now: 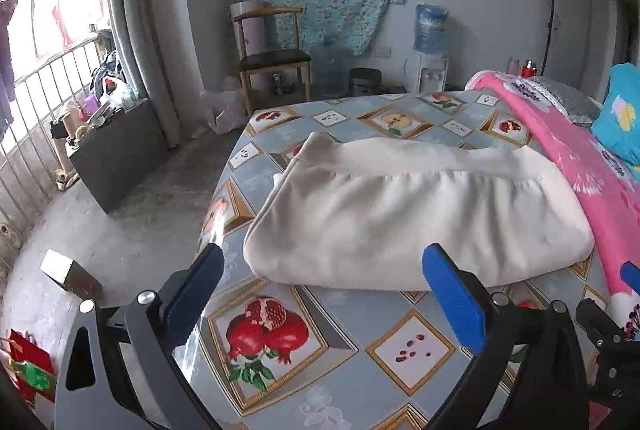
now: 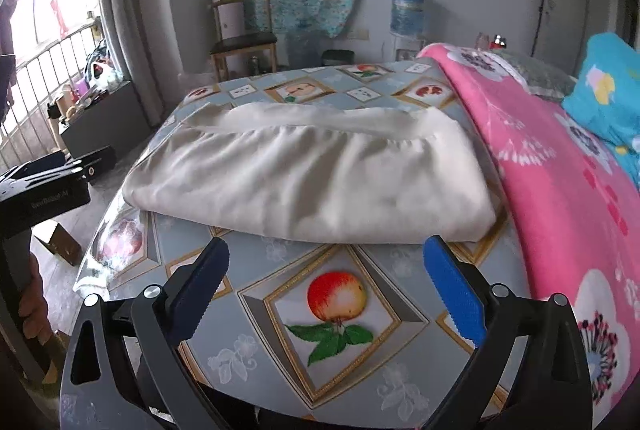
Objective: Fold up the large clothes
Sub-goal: 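Pull both open grippers back from the folded jacket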
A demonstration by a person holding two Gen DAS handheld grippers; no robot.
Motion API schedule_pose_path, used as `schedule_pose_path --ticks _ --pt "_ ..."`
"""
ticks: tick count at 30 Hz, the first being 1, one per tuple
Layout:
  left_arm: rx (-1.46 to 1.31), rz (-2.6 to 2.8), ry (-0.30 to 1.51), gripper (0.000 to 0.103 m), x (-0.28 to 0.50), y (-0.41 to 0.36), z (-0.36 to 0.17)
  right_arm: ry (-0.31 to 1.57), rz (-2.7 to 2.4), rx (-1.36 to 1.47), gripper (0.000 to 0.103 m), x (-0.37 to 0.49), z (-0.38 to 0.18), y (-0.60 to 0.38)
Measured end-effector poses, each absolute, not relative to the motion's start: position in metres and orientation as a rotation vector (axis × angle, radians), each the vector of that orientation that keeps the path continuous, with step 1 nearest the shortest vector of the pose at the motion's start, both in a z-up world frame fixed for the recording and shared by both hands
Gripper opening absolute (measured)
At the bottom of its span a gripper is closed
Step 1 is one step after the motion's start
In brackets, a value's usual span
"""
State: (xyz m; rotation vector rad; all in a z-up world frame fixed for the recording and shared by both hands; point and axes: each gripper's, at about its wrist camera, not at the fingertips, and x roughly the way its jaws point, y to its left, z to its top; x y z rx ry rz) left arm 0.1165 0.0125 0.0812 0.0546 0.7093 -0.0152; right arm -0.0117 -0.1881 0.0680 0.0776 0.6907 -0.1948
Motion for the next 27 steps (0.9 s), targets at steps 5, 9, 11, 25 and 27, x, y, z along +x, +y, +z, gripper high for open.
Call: schedule_pose_path --ticks 5,9,11,25,27 --pt "0.051 0.042 0.723 0.098 0.114 0.007 0.074 0.702 -0.219 0.073 0.095 -0.016 0.063 -0.193" --pt "0.043 0.039 0.742 0.098 0.114 0.004 0.065 0.745 -0.235 0.098 0.095 -0.015 0.052 -0.200" --pt "0.048 0.052 0.781 0.098 0.117 0.001 0.058 0.776 -0.238 0.112 0.095 -0.011 0.045 -0.202" --pt "0.080 0.096 0.954 0.098 0.128 -0.006 0.017 0.895 -0.228 0.149 0.095 0.007 0.021 -0.205" --pt "0.087 0.093 0.971 0.098 0.129 -0.008 0.014 0.904 -0.231 0.153 0.095 0.008 0.019 -0.206"
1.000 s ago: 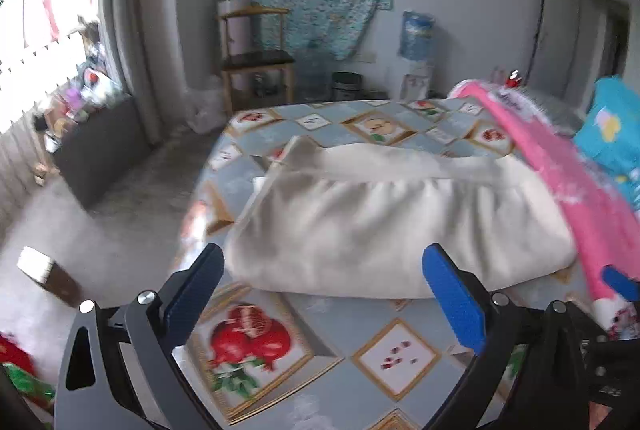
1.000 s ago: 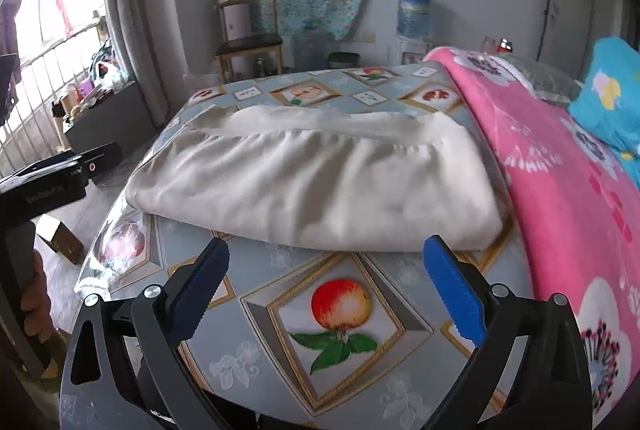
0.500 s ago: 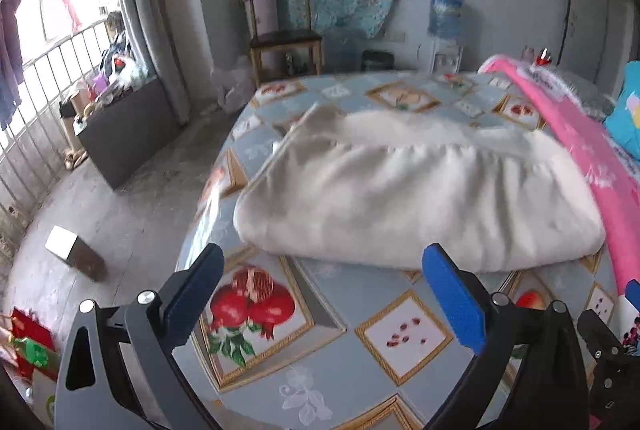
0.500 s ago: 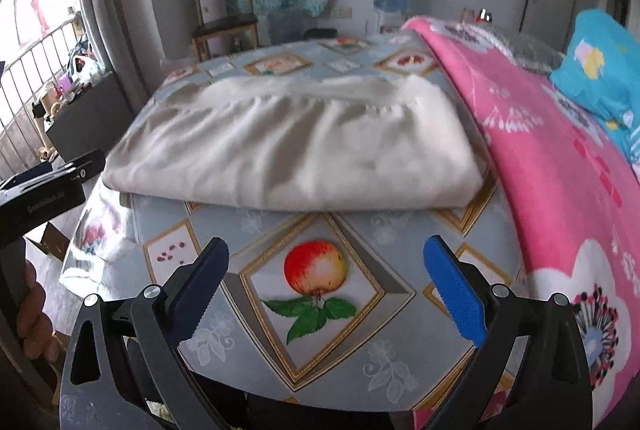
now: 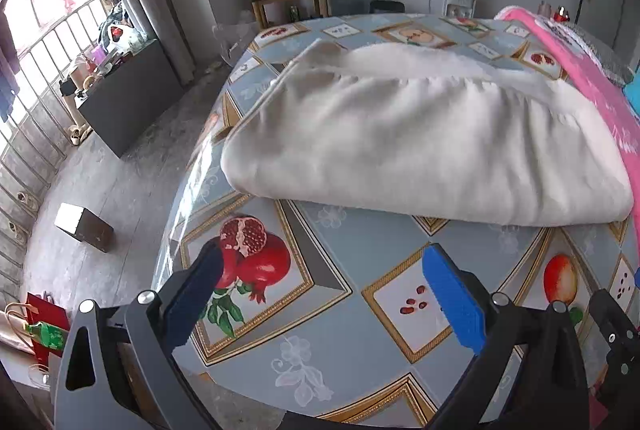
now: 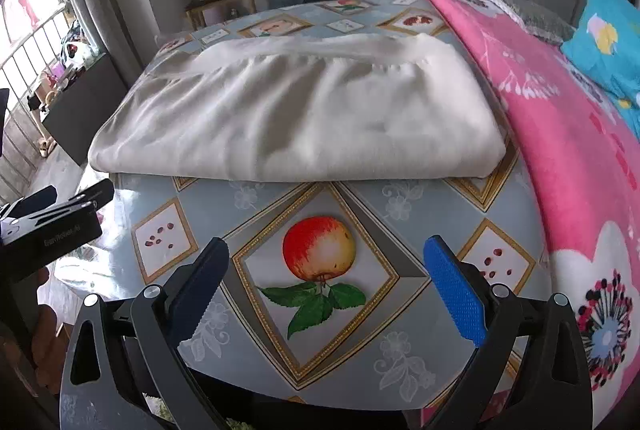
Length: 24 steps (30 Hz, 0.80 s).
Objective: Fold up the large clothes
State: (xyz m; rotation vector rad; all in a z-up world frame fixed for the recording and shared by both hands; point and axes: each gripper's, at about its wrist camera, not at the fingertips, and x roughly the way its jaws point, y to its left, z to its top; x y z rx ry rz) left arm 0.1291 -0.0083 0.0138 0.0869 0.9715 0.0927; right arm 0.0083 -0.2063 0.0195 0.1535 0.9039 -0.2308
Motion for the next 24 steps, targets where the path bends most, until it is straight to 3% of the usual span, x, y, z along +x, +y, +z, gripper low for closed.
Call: schedule_pose_path --ticks 24 --pt "0.109 0.077 1.028 0.098 0.1356 -0.0166 0.0043 0.932 -0.270 0.125 0.095 0.0178 0.0147 -0.2076"
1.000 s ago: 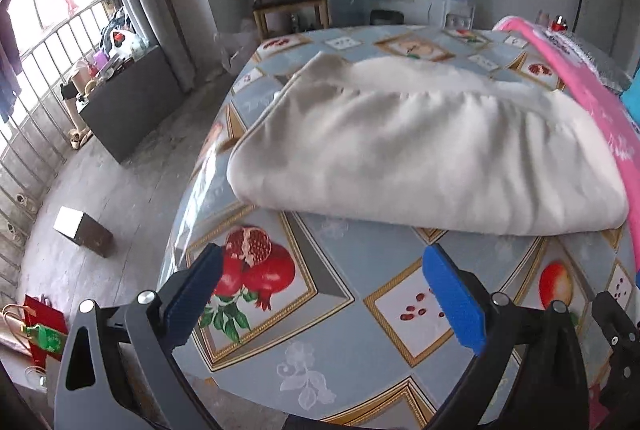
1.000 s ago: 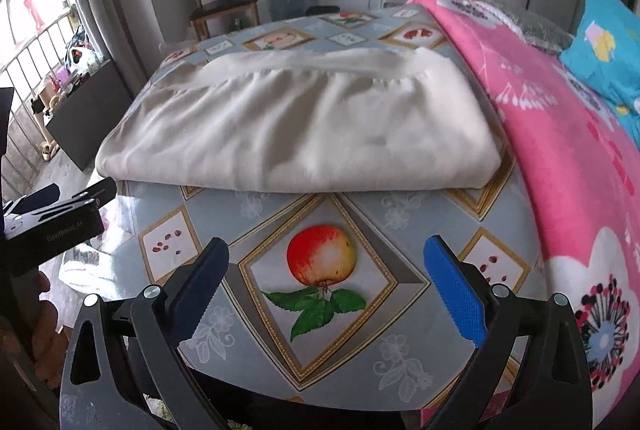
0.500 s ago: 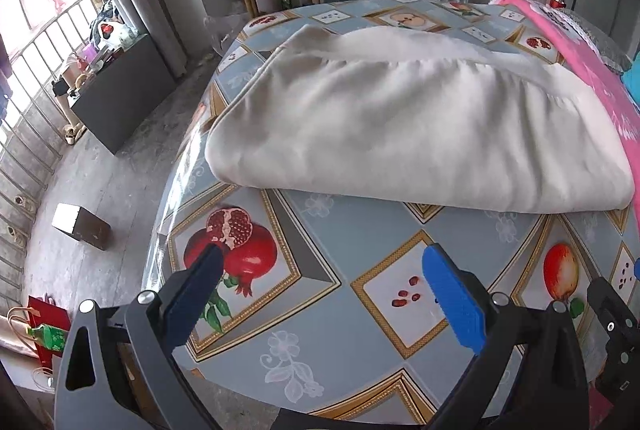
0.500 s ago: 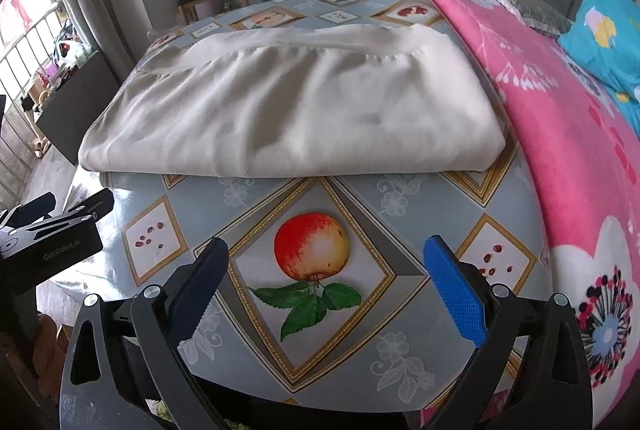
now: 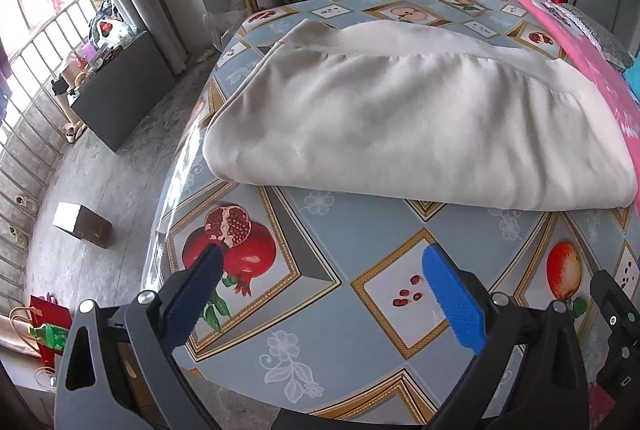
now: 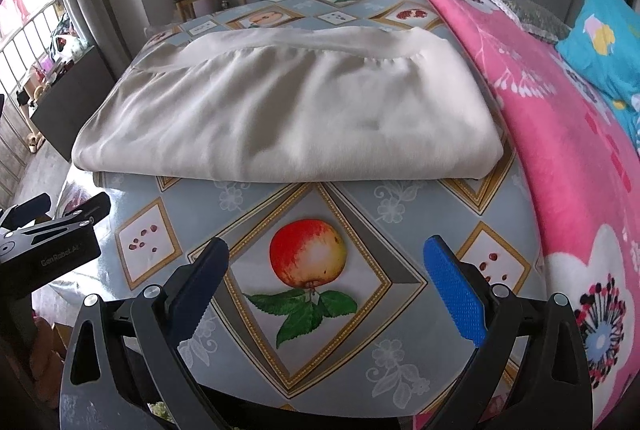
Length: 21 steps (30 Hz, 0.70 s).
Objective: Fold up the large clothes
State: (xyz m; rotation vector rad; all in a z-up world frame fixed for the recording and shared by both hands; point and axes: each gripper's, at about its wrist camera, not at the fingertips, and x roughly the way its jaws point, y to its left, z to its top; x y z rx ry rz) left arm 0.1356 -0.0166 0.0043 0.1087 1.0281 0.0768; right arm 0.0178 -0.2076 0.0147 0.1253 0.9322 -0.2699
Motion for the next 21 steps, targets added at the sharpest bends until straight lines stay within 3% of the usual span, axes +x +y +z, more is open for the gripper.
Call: schedule_pose_path --ticks 21 --pt "0.116 0.023 1.033 0.098 0.1314 -0.0262 0.0075 0.946 -0.288 0.121 0.095 0.0182 0.0123 -0.2108"
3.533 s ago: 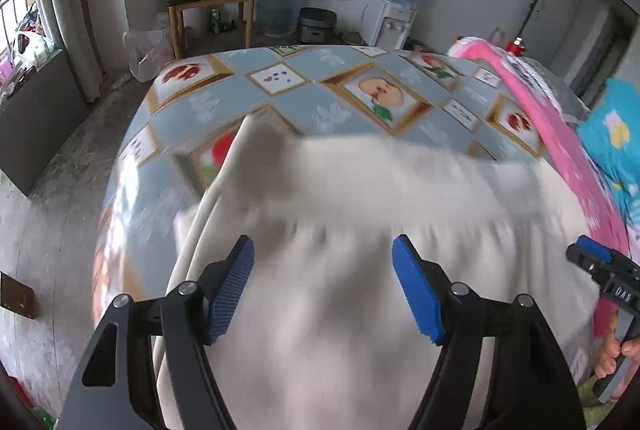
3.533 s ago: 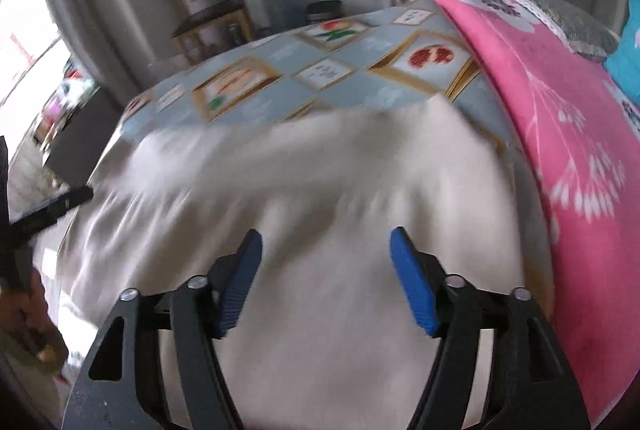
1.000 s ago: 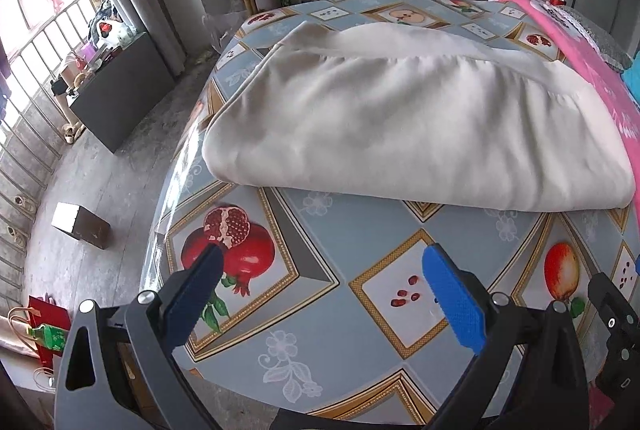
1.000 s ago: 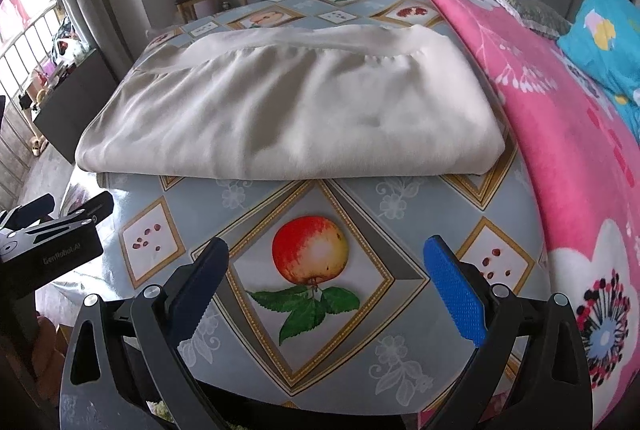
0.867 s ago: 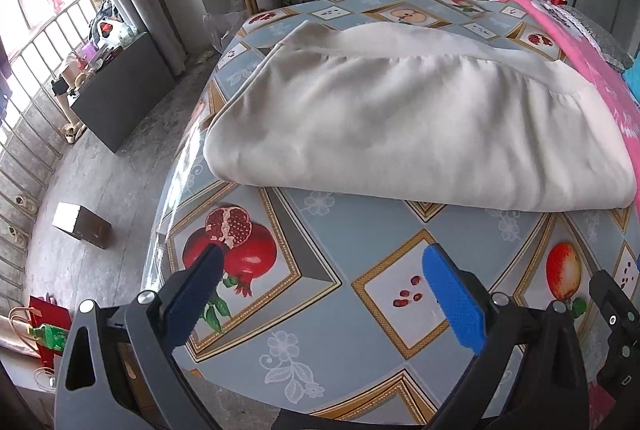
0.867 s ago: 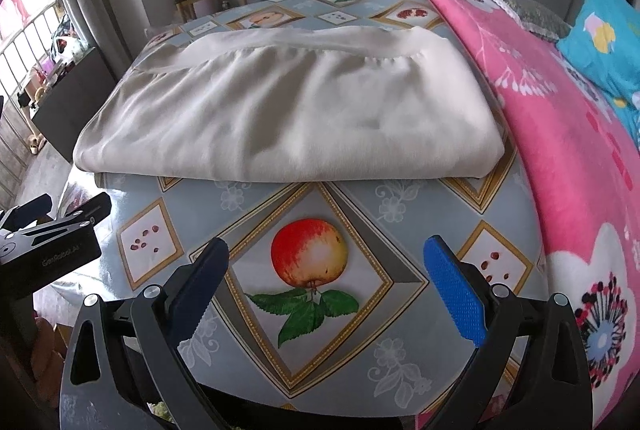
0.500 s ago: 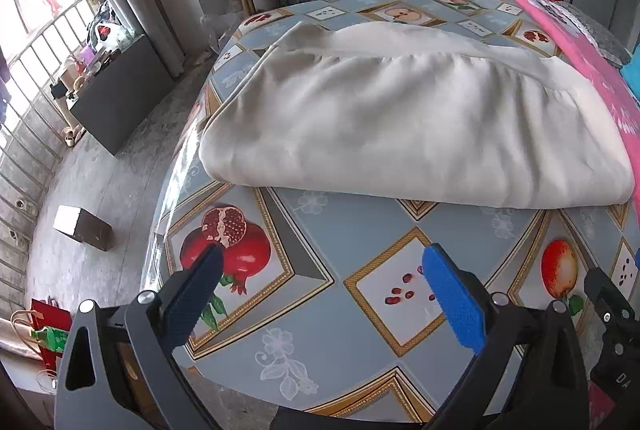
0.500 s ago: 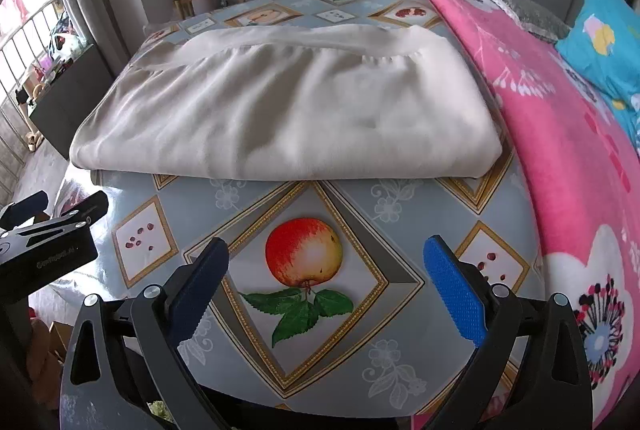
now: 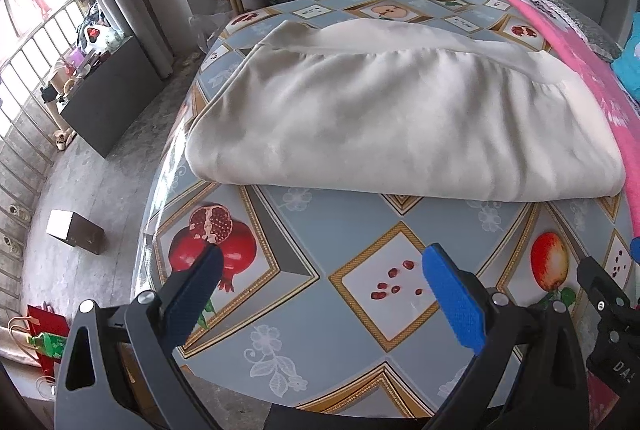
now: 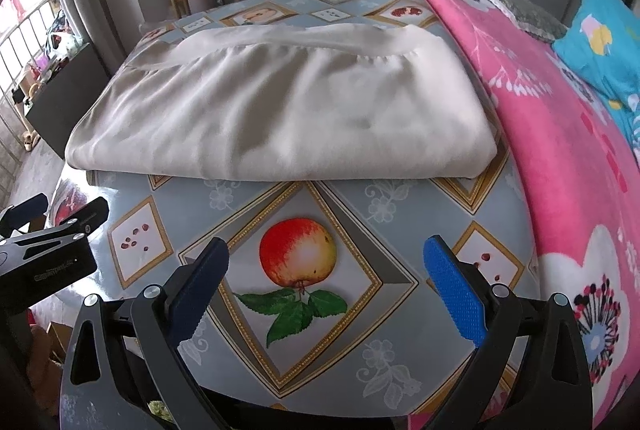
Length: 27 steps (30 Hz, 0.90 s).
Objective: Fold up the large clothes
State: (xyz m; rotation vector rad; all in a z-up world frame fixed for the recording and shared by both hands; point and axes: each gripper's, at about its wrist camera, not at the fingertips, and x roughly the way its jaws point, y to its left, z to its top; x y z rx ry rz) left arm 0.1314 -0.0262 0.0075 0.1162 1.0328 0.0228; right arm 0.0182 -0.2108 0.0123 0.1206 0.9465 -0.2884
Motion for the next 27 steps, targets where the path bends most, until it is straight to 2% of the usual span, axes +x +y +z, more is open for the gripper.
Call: schedule_pose_path --ticks 27 --pt "0.112 -0.024 1.039 0.098 0.1287 -0.0351 0.0096 0.954 -0.294 0.125 0.095 0.0168 0.0109 -0.2157"
